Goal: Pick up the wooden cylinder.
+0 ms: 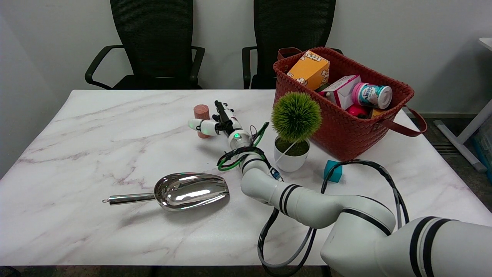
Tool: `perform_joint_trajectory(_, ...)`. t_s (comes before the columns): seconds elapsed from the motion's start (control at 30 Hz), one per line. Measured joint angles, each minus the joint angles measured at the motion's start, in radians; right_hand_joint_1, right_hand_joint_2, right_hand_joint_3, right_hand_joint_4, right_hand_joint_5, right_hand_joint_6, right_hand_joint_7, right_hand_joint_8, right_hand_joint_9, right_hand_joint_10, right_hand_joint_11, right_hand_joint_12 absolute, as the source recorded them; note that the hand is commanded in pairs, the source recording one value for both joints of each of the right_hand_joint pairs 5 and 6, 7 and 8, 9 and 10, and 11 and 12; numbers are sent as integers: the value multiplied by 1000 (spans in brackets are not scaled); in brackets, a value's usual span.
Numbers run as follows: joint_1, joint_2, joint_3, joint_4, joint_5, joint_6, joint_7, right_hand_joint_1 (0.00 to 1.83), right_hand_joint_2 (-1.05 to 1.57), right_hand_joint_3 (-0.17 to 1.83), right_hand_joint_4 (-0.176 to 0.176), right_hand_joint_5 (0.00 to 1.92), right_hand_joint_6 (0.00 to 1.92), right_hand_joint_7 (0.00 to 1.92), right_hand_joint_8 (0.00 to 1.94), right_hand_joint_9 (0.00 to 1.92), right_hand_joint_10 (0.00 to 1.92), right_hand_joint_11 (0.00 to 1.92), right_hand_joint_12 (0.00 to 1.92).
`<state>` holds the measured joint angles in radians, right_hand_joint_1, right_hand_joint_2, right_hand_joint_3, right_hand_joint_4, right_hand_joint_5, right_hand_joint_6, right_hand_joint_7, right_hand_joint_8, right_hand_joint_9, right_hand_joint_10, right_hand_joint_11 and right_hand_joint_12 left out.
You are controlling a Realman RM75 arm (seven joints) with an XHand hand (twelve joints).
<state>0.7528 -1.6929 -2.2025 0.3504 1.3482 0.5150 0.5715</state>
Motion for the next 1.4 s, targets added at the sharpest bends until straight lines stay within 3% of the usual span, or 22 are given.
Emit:
perform_joint_trajectory(0.37, 0, -3, -3, 8, 0, 6, 1, 1064, 858, -175, 0, 0, 0, 111, 111, 248, 248, 144, 144)
perform_joint_trajectory(0.47, 0, -4, -4, 11, 0, 6, 1, 1063, 857, -175, 0, 0, 0, 183, 183, 276, 276, 139, 139)
perform_joint_trajectory(0.6, 1, -6, -5, 12, 0, 7, 2, 1065, 854, -175, 0, 0, 0, 435, 435, 343, 343, 111, 111)
perform_joint_trajectory(0.83, 4, -11, -5, 12, 0, 7, 2, 1068, 840, -175, 0, 285, 285, 616, 616, 420, 420, 96, 96)
perform_joint_trajectory(0.97, 4, -13, -4, 12, 0, 6, 3, 1051, 860, -175, 0, 620, 620, 826, 826, 456, 456, 89, 89)
perform_joint_trajectory(1.03, 4, -14, -3, 12, 0, 3, 3, 1049, 863, -175, 0, 687, 687, 871, 871, 468, 468, 81, 81)
perform_joint_trajectory(1.4, -4, -15, -1, 12, 25, -4, 4, 991, 982, -175, 0, 651, 651, 873, 873, 513, 513, 71, 71)
